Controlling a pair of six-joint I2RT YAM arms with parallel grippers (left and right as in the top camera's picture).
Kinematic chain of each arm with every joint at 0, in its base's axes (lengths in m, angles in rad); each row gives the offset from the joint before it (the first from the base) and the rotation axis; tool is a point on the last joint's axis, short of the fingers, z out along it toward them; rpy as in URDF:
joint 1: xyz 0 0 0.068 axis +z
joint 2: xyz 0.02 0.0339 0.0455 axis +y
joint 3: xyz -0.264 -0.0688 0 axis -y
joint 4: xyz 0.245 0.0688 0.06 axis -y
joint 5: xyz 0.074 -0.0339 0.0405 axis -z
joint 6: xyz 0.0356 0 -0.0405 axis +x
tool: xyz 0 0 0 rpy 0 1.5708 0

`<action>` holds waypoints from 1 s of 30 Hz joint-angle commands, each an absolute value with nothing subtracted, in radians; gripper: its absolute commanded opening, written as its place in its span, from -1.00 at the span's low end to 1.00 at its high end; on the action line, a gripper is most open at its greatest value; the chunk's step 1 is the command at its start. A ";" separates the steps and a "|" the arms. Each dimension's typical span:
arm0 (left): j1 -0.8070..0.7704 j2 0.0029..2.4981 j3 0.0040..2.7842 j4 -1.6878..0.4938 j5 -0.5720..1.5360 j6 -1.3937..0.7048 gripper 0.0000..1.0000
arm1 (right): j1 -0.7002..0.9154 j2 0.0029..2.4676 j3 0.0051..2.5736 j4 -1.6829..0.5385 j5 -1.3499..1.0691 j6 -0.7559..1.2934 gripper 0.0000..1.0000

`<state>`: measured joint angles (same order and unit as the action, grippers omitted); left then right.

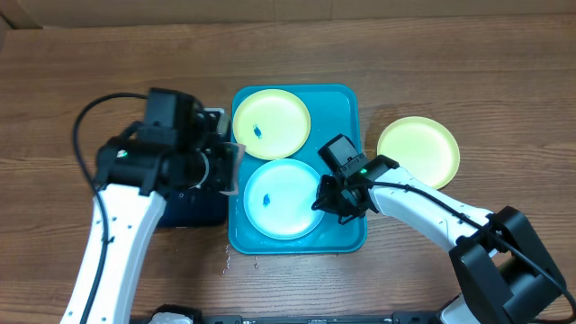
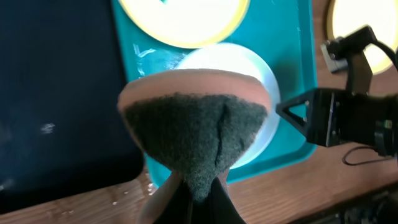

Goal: Clean dirty plates on tray and stack at the side
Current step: 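Move the sponge in the left gripper onto the white plate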

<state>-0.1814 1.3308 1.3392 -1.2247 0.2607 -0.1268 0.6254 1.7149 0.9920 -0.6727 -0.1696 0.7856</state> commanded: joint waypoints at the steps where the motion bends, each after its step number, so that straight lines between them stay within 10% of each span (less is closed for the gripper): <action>1: -0.243 1.405 1.344 -1.217 0.281 -0.165 -0.92 | 0.629 1.714 0.986 -0.680 -0.174 0.786 -0.92; 30: -0.388 1.683 1.344 -1.176 0.138 -0.296 -0.91 | 0.629 1.714 0.969 -0.615 -0.115 0.786 -0.79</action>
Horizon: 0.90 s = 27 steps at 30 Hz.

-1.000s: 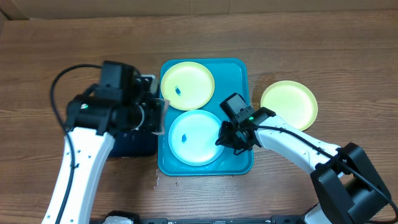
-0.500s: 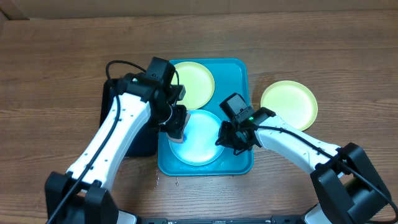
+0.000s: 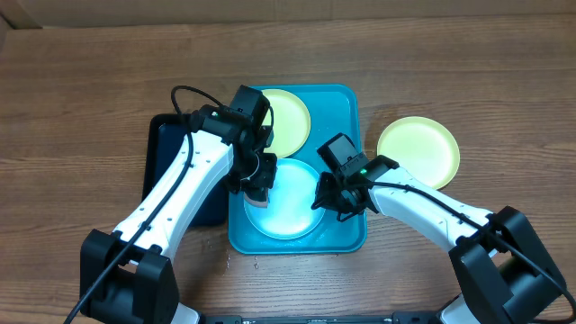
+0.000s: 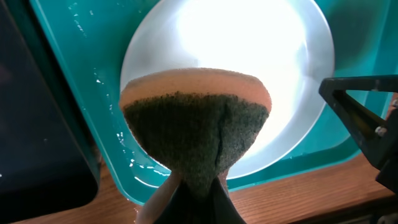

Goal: Clean dirty plates on tray and stack at the side
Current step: 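Move the sponge in the left gripper onto the white plate, then scrub the white plate with the sponge while right gripper holds its rim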

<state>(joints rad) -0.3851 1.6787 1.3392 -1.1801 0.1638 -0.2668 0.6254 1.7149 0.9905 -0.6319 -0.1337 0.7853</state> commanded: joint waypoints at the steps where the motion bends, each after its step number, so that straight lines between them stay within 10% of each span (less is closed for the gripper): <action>1: -0.388 1.683 1.344 -1.177 0.138 -0.296 -0.92 | 0.629 1.714 0.966 -0.613 -0.113 0.786 -0.80; 27: -0.411 1.684 1.113 -0.876 0.067 -0.318 -0.92 | 0.629 1.714 0.966 -0.610 -0.106 0.786 -0.92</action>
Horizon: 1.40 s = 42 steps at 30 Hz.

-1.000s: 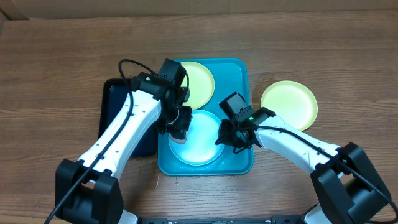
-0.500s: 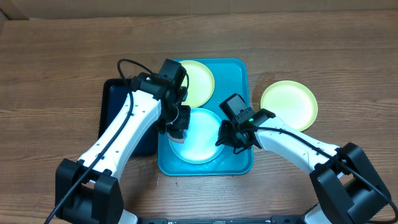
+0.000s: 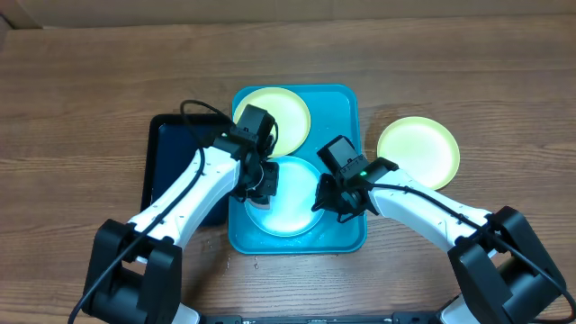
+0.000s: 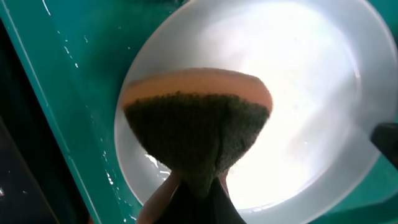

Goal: Clean dirty plates on tray and stack at the side
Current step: 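Scrub the white plate with the sponge while right gripper holds its rim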

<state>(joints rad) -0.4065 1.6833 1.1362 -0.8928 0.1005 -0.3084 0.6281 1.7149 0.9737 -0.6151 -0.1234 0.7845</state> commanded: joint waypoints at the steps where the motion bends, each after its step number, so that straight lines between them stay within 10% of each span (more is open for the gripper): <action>1: -0.413 1.684 1.098 -0.862 0.068 -0.318 -0.92 | 0.629 1.714 0.966 -0.610 -0.106 0.786 -0.92; 42: -0.410 1.799 1.150 -0.812 0.578 -0.168 -0.92 | 0.629 1.714 0.966 -0.596 -0.151 0.732 -0.92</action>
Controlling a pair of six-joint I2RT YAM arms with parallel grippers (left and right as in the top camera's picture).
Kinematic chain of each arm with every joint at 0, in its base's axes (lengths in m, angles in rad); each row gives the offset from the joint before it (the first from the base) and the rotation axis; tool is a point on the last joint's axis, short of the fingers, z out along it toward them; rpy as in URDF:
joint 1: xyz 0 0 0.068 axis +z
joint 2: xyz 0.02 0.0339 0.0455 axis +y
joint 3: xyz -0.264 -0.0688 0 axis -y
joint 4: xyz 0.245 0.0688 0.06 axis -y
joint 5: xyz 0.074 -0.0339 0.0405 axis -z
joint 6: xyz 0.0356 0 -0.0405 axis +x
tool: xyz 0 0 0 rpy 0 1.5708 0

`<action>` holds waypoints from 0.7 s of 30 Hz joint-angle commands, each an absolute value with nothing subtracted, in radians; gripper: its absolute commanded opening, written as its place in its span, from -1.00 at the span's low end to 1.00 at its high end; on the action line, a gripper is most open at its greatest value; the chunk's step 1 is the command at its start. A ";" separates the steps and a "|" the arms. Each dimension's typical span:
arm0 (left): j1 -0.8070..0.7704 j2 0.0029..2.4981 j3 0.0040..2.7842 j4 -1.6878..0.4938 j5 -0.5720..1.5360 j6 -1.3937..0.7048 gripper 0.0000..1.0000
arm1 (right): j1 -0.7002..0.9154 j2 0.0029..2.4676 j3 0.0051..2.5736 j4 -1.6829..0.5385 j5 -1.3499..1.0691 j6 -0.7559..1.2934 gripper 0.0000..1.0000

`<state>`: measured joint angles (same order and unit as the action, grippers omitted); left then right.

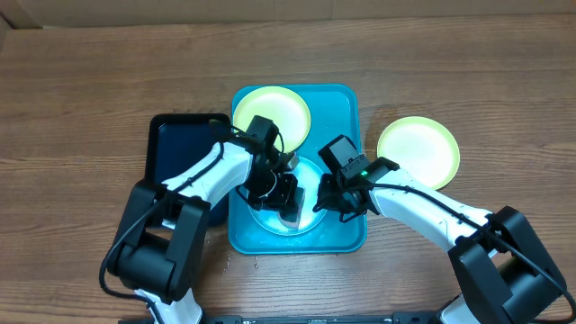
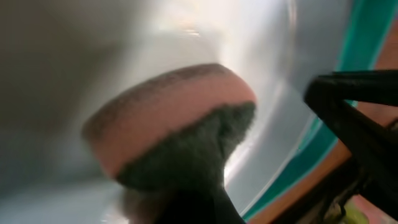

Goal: Clean dirty plates on tray and stack at the side
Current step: 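Scrub the white plate with the sponge while right gripper holds its rim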

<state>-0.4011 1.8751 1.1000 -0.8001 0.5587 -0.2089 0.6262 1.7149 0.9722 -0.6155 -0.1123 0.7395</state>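
Observation:
A pale blue plate (image 1: pixel 270 214) lies in the near half of the teal tray (image 1: pixel 346 108). My left gripper (image 1: pixel 287 203) is low over its middle, shut on a pink sponge (image 2: pixel 171 118) whose dark green scouring side faces the wrist camera. In the left wrist view the left gripper (image 2: pixel 186 208) is close to the plate (image 2: pixel 93 50), which is blurred. My right gripper (image 1: pixel 322 200) pinches the plate's right rim, its black fingers (image 2: pixel 351 93) showing there. A yellow-green plate (image 1: pixel 271 120) with a dark speck lies in the tray's far half.
A second yellow-green plate (image 1: pixel 418 150) lies on the wooden table right of the tray. A dark blue basin (image 1: pixel 180 148) stands against the tray's left side. Water drops sit on the table near the tray's front left corner (image 1: pixel 236 261).
My left gripper has moved with the sponge from the pale plate's left part to its middle and turned toward the right. The sponge is now much closer to the plate. The right gripper stays put.
At first my left gripper held the sponge above the basin, left of the tray. Then it was over the pale plate's left edge, then lower over its left part, and now at its middle. My right gripper stayed on the plate's right rim throughout.

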 commanded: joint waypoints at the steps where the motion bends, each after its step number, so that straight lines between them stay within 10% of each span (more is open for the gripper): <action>1: -0.410 1.745 1.166 -0.821 0.525 -0.175 -0.92 | 0.629 1.714 0.966 -0.596 -0.151 0.733 -0.92; 21: -0.413 1.752 1.147 -0.867 0.146 -0.274 -0.92 | 0.629 1.714 0.966 -0.595 -0.151 0.733 -0.92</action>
<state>-0.4065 1.6859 1.1625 -0.8749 0.1749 -0.2604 0.6266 1.7149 0.9722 -0.6022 -0.1390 0.7361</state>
